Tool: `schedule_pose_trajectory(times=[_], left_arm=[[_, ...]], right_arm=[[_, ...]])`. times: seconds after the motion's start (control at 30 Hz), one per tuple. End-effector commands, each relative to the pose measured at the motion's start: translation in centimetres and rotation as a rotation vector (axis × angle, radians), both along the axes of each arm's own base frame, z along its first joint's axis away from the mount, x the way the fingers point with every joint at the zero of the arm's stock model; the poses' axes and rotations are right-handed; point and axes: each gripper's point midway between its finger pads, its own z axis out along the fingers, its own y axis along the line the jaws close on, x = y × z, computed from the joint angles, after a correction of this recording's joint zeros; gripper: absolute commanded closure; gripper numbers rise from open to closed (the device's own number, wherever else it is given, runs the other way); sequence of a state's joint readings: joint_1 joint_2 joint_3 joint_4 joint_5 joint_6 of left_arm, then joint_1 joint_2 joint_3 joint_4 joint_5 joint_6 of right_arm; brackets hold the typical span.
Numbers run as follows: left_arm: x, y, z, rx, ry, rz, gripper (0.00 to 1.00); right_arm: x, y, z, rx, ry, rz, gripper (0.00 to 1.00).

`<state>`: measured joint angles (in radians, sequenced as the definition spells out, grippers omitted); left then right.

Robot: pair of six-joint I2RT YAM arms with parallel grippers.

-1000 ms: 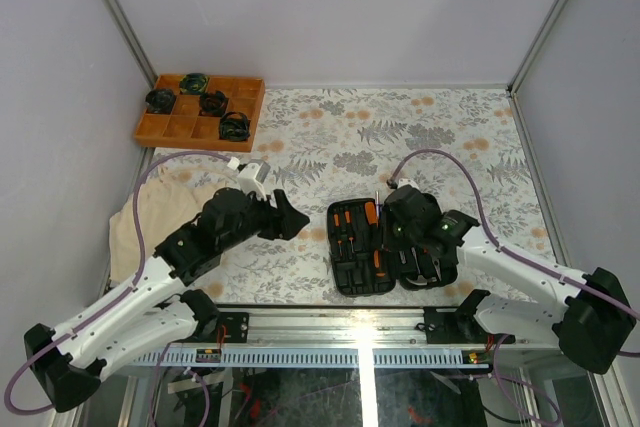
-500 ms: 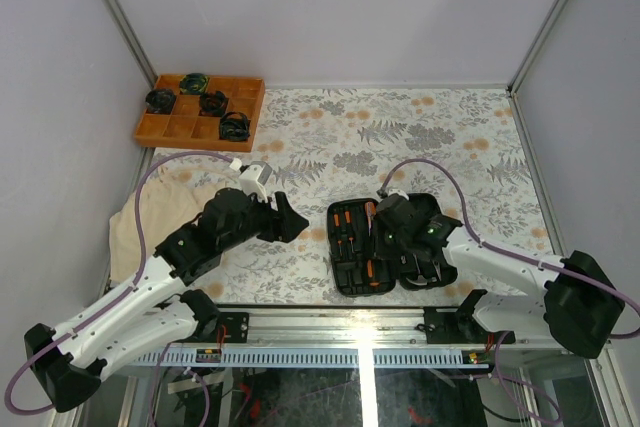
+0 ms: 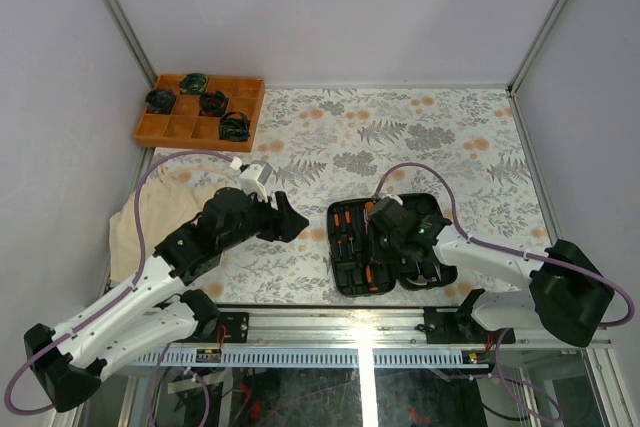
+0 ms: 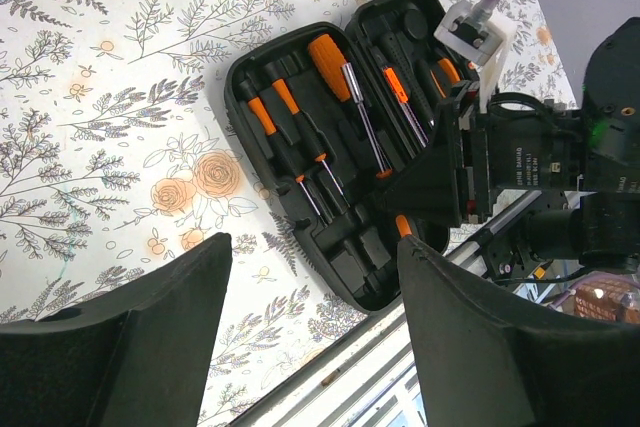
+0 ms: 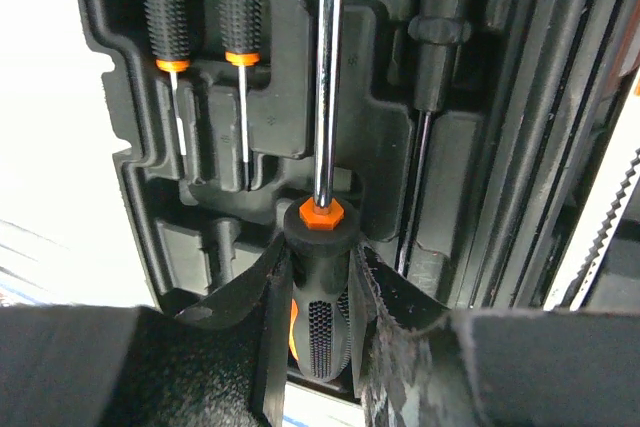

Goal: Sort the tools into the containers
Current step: Place the screwdriver in the storage box.

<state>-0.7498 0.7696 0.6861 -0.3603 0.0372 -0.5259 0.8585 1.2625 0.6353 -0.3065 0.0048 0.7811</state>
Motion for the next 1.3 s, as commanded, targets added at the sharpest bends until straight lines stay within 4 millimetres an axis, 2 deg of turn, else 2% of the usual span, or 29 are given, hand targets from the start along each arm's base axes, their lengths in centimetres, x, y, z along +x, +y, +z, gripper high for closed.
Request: schedule_pose_trajectory(times=[0.0,0.17,0.47,0.73,0.93,1.03,1.27], left_arm=[[0.3,-0.1,1.4,-0.011,-0.034,-0.008,0.34],[0.2,-0.1,1.2,-0.012,-0.028,-0.011,0.34],[0.2,-0.2,1.1,-0.01,-0.025,-0.015,0.34],[0.2,-0.2,1.1,-0.013,-0.021,-0.012,0.33],[0.4,0.0,0.8,-0.022,-0.001,0.02,0.33],[0.5,0.1,0.4,-0.034,0.018,0.047,0.34],[0.4,-0.4,-1.8,-0.056,0.093,0.071,0.36]], right_arm=[[-0.7,0.3,-0.5,-0.015,0.027,0.037,0.86],[-0.9,-0.2,-1.2,-0.049,0.04,0.03,0.78],[-0.5,-0.1,-0.4,-0.043,0.022,0.022,0.6],[-0.5,-0.1,0.2,-0.033,0.018,0.022,0.5],[0.4,0.2,3.1,0.005,-0.052,0.01,0.51],[0.8,0.3,4.5,0.025,-0.092,0.01,0.54],[1.4,0.3,4.7,0.005,-0.105,0.011,0.67]])
